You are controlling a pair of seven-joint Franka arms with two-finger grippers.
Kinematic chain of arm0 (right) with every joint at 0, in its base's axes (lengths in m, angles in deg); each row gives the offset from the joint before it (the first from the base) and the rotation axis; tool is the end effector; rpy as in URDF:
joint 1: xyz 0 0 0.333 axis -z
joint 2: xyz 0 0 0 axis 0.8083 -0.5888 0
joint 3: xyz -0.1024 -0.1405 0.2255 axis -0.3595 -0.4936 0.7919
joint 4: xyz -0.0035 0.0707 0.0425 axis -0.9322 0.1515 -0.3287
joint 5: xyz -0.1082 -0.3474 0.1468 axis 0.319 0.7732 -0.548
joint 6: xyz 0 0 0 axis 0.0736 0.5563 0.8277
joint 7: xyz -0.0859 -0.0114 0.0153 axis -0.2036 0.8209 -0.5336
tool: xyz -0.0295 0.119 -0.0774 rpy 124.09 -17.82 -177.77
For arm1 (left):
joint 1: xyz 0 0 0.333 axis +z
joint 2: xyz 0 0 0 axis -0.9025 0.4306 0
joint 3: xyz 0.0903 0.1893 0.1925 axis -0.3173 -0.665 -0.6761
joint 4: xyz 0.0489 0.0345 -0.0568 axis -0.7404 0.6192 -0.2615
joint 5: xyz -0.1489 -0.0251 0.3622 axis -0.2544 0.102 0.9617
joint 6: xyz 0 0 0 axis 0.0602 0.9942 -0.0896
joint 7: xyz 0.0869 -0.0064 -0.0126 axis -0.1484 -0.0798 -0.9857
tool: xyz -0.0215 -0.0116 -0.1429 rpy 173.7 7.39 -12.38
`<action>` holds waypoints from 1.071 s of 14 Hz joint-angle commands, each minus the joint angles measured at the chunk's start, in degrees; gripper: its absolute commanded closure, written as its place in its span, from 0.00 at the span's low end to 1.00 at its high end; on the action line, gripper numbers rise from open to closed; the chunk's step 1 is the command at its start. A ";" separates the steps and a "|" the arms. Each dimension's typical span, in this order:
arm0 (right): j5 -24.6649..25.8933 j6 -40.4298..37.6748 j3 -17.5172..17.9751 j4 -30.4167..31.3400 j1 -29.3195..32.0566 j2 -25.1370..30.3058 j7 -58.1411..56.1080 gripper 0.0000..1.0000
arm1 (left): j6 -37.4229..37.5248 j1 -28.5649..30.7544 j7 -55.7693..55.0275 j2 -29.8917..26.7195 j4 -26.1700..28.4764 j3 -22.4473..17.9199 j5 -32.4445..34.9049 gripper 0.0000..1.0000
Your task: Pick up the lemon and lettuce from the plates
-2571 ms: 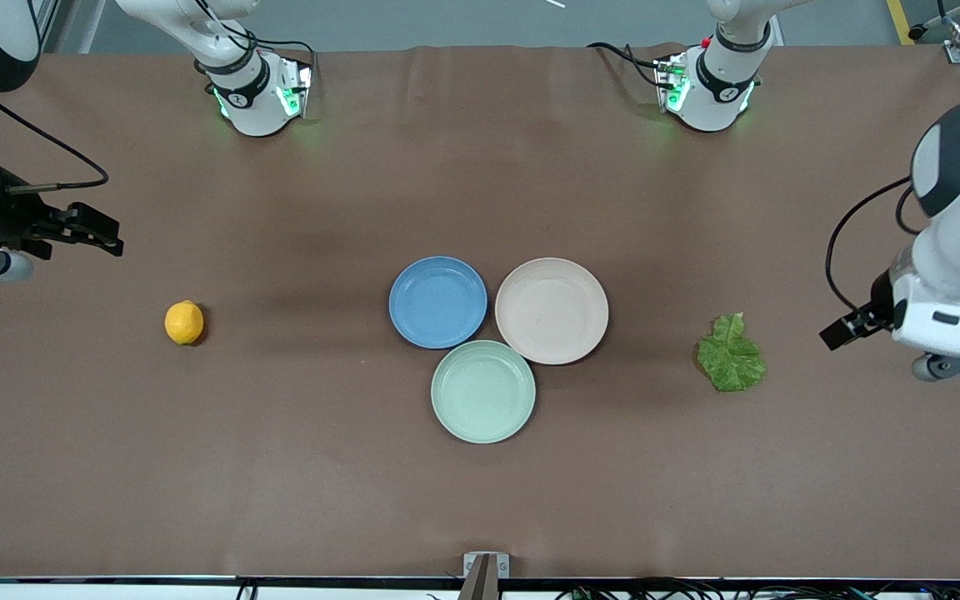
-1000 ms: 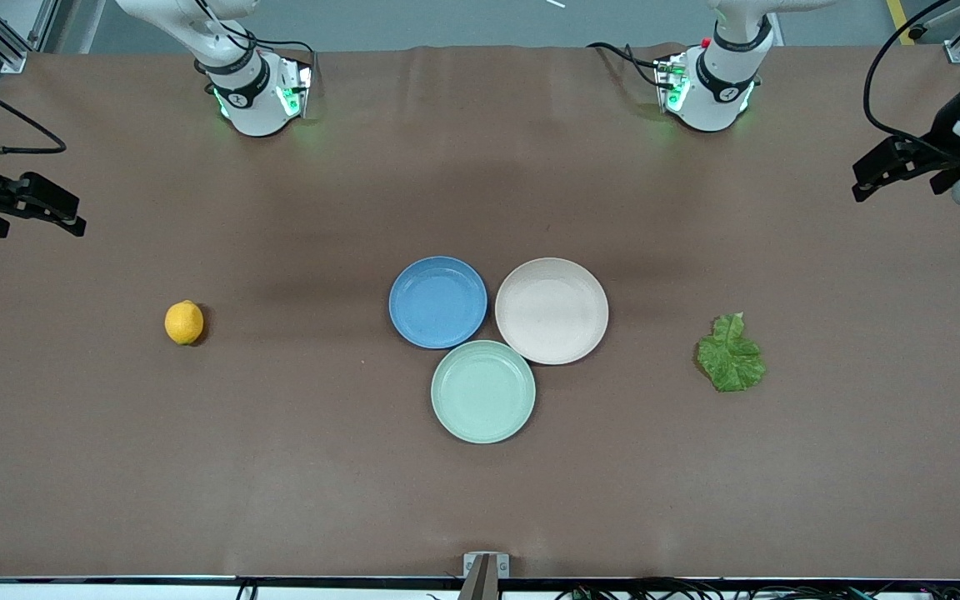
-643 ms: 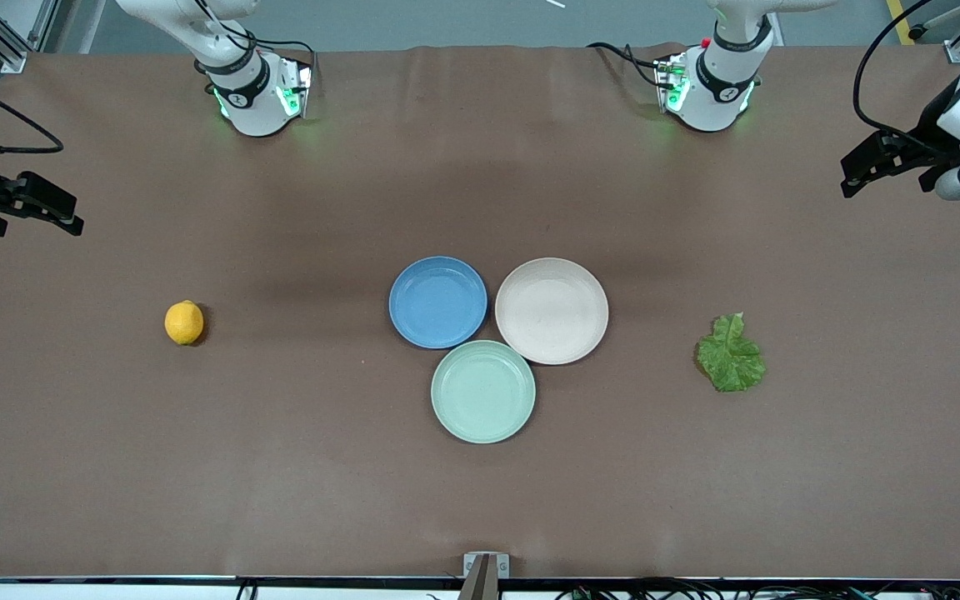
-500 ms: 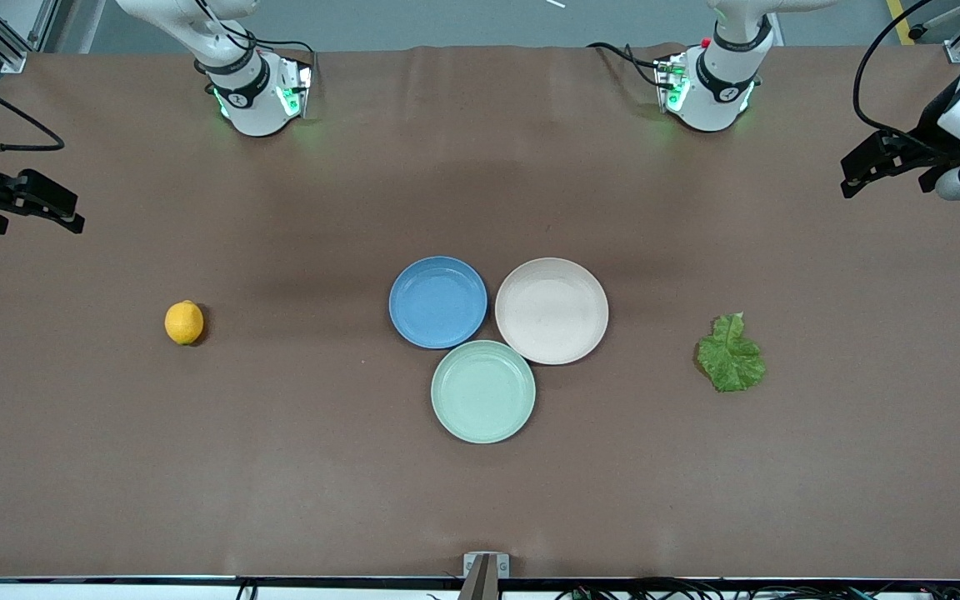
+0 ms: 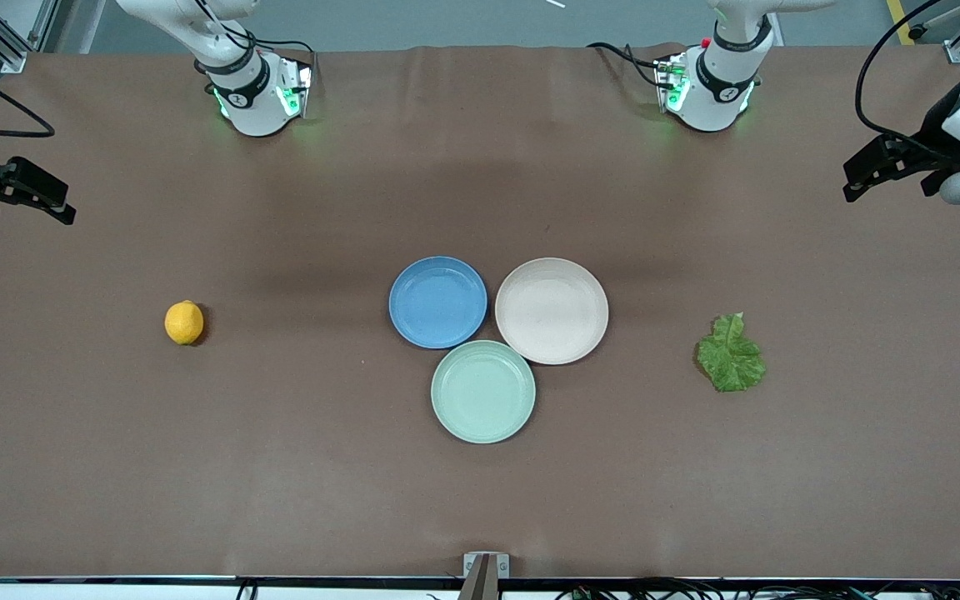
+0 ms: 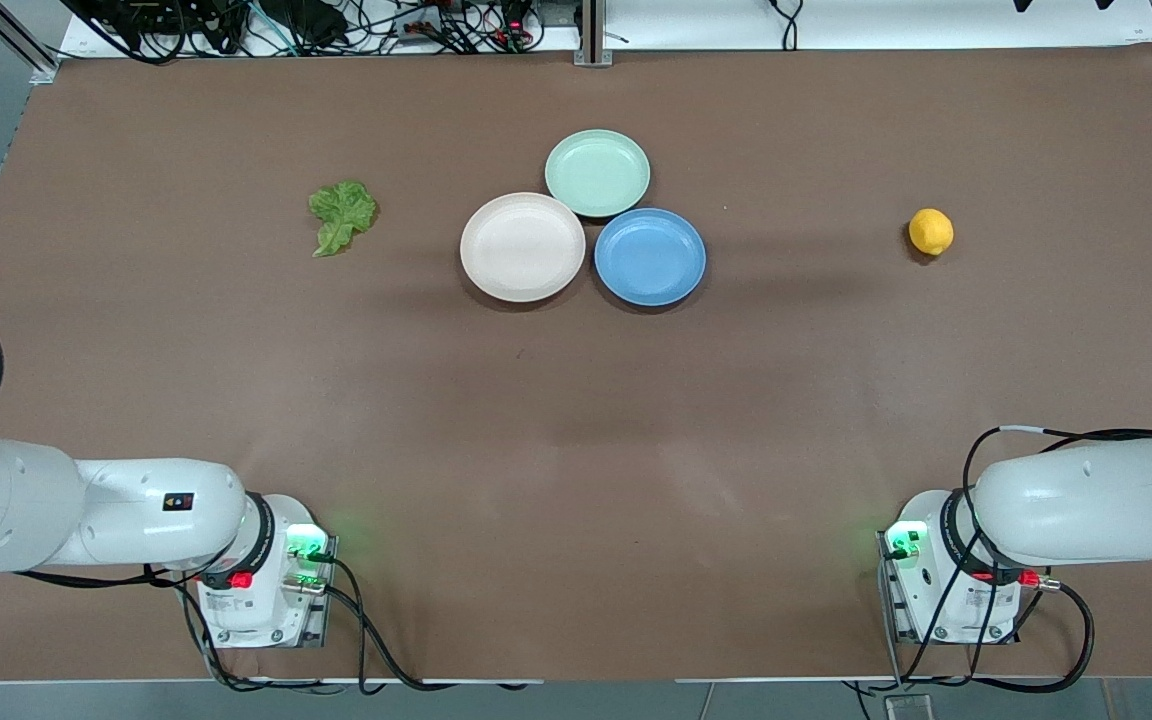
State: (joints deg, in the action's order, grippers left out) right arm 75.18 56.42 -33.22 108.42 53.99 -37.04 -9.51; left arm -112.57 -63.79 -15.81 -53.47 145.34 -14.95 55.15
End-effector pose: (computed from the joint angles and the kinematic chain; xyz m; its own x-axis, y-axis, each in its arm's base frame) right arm 0.5464 -0.0068 0.5815 0.9999 -0.0097 0.0095 -0.0097 -1.0000 0.0004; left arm 0.5213 -0.0450 0.5698 0.9989 0.0451 0.0104 0.0455 -0.9982 -0.0380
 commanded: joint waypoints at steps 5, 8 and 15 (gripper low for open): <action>-0.30 0.86 0.56 2.30 0.74 1.87 0.77 0.00 | 0.22 0.27 1.17 0.48 -1.33 0.05 -1.44 0.00; -0.30 0.68 0.56 2.31 0.82 1.87 0.77 0.00 | 0.22 0.44 1.17 0.48 -1.33 -0.12 -3.28 0.00; -0.30 0.85 0.56 2.13 0.82 1.87 0.77 0.00 | 0.22 0.18 0.12 0.48 -1.42 -0.04 -3.20 0.00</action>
State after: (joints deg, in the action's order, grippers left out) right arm 75.18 56.47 -33.21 108.48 54.09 -37.04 -9.51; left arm -112.59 -63.76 -15.81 -53.38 145.03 -15.00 53.16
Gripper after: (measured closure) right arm 0.000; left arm 0.000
